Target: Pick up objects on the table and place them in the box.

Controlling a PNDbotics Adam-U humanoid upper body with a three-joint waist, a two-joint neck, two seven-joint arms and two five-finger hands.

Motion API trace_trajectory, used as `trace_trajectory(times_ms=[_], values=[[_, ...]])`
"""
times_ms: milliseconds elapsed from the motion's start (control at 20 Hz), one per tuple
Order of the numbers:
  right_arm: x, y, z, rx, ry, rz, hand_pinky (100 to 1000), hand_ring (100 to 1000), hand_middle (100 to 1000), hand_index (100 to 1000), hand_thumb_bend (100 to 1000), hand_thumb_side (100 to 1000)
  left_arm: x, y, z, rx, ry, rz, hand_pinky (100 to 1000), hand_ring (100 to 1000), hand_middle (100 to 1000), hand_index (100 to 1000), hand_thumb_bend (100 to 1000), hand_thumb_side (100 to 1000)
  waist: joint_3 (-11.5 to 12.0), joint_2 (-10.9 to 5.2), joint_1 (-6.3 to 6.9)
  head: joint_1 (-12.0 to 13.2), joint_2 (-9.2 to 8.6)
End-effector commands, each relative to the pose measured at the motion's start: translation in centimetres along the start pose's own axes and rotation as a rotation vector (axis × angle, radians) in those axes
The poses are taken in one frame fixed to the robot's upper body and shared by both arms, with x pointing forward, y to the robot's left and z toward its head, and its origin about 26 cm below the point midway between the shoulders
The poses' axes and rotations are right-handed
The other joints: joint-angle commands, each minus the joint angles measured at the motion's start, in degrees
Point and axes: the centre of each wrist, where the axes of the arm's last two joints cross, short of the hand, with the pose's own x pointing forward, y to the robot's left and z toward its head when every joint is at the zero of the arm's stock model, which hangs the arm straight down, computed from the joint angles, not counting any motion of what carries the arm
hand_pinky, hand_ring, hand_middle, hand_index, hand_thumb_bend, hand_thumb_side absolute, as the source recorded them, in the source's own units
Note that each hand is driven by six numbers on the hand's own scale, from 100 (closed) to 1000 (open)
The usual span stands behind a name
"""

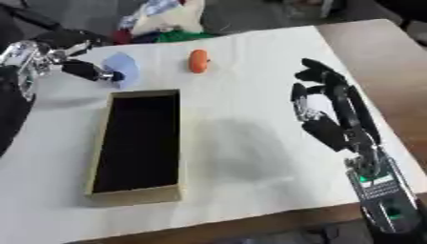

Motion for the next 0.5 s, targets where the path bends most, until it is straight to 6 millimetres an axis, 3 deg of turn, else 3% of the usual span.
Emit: trace_trajectory(times_ms=[50, 500], values=[[0.36, -0.76, -0.52, -0.003, -0.023, 0.010, 704, 813, 718, 921, 100, 670, -0.84, 1.25, 0.26, 0.060, 0.041, 0.010, 849, 804, 815, 1000, 621, 851, -0.10, -0.62, -0.26, -0.09, -0.73], [0.42, -0.93, -0.60, -0.009, -0.028, 0.003, 703, 814, 717, 921, 100, 676, -1.15, 0.88, 0.34, 0.125, 0.077, 0.044, 842, 794, 801, 1000, 579, 844, 0.00, 0.97, -0.02, 0.68, -1.63]])
